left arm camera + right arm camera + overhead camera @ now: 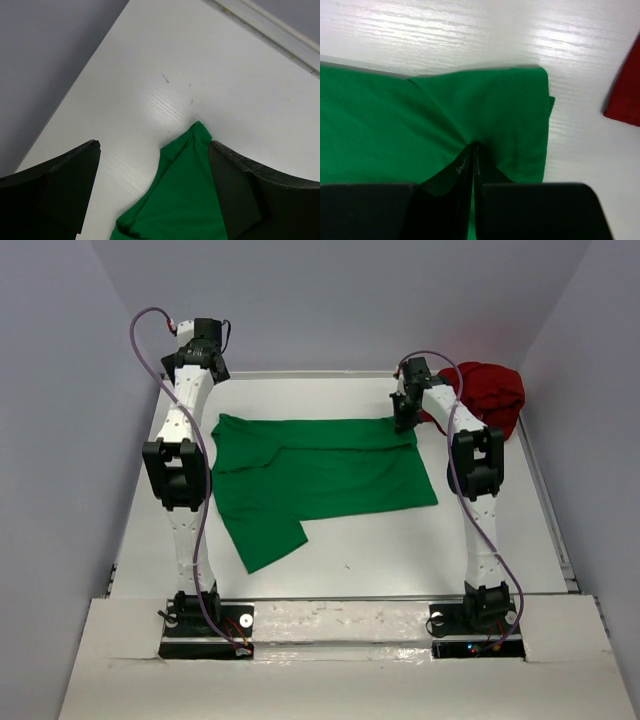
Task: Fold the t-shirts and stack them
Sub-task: Fold the tshirt
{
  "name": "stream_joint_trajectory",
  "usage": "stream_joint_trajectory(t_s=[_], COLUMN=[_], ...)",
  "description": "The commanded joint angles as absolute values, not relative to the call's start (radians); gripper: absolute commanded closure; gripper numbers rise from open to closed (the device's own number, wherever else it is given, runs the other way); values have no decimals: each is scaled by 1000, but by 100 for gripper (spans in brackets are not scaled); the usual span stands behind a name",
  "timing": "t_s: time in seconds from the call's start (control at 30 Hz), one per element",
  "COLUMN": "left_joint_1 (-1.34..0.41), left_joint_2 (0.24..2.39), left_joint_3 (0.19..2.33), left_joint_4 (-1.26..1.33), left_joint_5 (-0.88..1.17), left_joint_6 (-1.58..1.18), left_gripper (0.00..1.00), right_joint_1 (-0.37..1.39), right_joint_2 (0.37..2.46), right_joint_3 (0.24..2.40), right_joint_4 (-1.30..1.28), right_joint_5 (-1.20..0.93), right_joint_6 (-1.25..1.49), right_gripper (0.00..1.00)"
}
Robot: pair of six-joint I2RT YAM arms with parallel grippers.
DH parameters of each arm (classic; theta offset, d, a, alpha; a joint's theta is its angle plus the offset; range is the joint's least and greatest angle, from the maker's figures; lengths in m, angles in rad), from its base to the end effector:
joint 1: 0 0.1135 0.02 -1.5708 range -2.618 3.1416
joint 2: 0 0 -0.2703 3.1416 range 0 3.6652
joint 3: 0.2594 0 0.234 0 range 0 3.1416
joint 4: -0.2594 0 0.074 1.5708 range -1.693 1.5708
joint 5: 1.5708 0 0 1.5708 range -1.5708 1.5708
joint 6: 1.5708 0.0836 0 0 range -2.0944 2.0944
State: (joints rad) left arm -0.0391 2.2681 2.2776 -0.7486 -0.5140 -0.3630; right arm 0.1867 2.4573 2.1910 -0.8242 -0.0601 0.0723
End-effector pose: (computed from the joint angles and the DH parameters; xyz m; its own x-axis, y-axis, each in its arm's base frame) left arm 0.5289 0.0204 0.2840 -0.5124 -0.2894 -0.8085 -0.5466 0.8361 0.0472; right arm 0.5259 0.1045 0.1431 -0.8845 -0.0937 -0.4570 -0.1490 0.9850 0.0865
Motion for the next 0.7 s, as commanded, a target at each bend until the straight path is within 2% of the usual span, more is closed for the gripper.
stream_joint_trajectory(t_s=[0.0,0.1,0.2,0.3,0.4,0.5,0.53,0.67], left_joint_1=[-98,-146,-204,-251,-285,-298,-298,-295], left_joint_2=[2109,2057,1993,1912,1817,1685,1645,1429], left_joint_3=[2298,2283,2231,2136,2008,1805,1672,1386], left_joint_4=[-759,-773,-785,-796,-804,-764,-712,-597], left_joint_5=[-592,-607,-641,-679,-669,-569,-539,-414], left_joint_6=[-350,-328,-310,-327,-376,-439,-451,-506], left_gripper=[1,1,1,1,1,1,1,1], right_joint_1=[202,225,235,244,244,244,244,244], right_joint_2=[2341,2298,2234,2139,2034,1889,1847,1660], right_joint_3=[2227,2243,2246,2168,2073,1860,1730,1468], right_joint_4=[-856,-870,-888,-882,-874,-799,-743,-654], right_joint_5=[-25,-6,35,57,72,95,72,14], right_joint_6=[41,31,34,49,84,149,162,241], right_gripper=[90,85,73,52,46,41,40,35])
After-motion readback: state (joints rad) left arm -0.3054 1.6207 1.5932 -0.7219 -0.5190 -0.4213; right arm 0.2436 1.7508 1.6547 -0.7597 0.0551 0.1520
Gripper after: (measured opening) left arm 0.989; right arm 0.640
